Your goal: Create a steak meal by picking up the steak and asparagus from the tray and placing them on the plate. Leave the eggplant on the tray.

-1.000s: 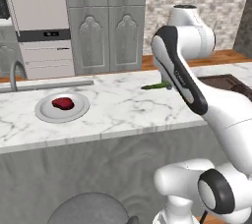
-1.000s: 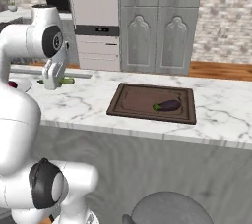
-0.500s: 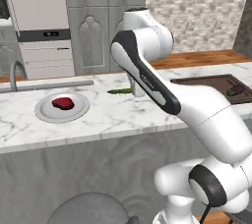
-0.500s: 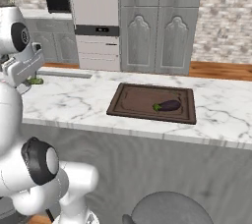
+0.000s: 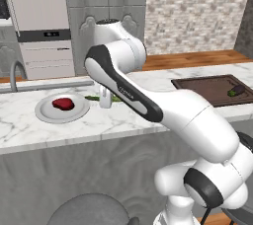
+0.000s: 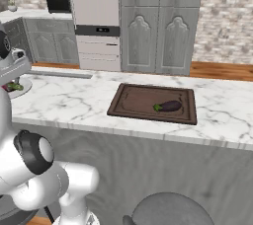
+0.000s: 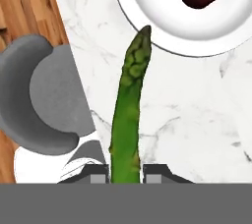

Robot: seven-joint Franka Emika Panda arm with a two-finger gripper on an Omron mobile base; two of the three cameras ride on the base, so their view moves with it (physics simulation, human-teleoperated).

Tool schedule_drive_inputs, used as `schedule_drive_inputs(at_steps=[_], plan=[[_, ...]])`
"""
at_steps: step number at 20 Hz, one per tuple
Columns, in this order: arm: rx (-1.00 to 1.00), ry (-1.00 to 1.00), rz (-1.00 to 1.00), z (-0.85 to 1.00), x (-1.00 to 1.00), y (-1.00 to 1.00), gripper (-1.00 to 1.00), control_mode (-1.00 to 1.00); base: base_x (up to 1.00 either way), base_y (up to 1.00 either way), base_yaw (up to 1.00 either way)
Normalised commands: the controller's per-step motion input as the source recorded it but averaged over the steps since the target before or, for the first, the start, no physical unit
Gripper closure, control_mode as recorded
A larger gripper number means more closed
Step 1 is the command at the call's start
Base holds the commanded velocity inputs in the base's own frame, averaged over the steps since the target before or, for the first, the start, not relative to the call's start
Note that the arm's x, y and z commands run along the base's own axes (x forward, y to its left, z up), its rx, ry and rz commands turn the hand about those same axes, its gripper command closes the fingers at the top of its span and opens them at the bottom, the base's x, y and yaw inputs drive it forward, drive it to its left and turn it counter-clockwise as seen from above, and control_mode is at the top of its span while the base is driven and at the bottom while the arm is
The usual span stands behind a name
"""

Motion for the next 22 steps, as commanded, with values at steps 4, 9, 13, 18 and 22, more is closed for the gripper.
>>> schedule_drive_inputs(at_steps=[4,9,13,18,22], plan=[[0.08,-0.03,-0.18,-0.10,0.00,0.74,1.00,-1.00,0.00,0.00,0.00],[0.03,-0.04,-0.15,-0.07,0.00,0.68,1.00,-1.00,0.00,0.00,0.00],[0.00,-0.03,-0.06,-0.14,0.24,0.41,1.00,-1.00,0.00,0.00,0.00],[0.00,0.00,0.00,-0.21,0.34,0.30,1.00,-1.00,0.00,0.00,0.00],[0.00,0.00,0.00,-0.29,0.26,0.32,1.00,-1.00,0.00,0.00,0.00]])
